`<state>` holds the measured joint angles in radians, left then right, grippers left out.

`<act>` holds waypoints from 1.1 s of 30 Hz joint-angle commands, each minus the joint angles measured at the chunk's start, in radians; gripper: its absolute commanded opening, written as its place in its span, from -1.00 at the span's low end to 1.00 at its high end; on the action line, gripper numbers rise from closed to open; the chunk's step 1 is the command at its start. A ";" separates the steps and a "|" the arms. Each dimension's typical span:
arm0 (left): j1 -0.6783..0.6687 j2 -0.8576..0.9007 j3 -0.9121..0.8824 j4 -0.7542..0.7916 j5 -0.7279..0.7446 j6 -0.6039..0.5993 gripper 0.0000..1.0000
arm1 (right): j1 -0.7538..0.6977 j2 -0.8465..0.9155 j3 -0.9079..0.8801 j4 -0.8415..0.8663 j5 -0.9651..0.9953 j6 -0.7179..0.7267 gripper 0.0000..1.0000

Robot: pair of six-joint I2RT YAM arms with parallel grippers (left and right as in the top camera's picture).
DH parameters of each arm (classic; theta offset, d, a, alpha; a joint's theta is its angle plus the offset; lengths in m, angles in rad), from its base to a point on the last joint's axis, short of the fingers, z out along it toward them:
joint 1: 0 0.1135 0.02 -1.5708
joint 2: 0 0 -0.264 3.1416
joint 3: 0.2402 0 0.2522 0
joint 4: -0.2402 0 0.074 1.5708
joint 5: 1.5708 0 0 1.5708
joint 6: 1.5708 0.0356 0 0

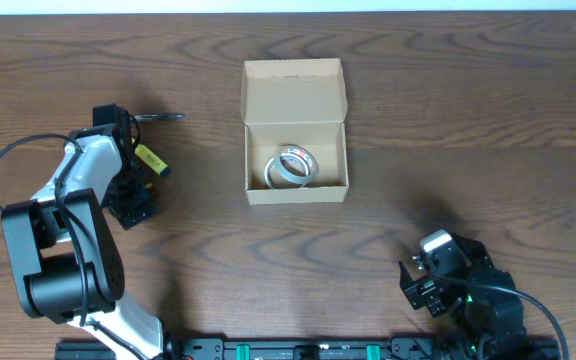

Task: Pack container
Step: 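Lower the left gripper and grasp the yellow correction tape dispenser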

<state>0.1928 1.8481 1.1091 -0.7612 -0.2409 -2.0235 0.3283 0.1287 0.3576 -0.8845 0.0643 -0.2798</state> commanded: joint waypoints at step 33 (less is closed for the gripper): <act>0.010 0.024 -0.027 0.063 0.011 -0.059 -0.31 | -0.009 -0.004 -0.002 0.002 0.007 0.002 0.99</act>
<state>0.1967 1.8599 1.0870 -0.7078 -0.2390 -2.0235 0.3283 0.1287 0.3576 -0.8845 0.0647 -0.2798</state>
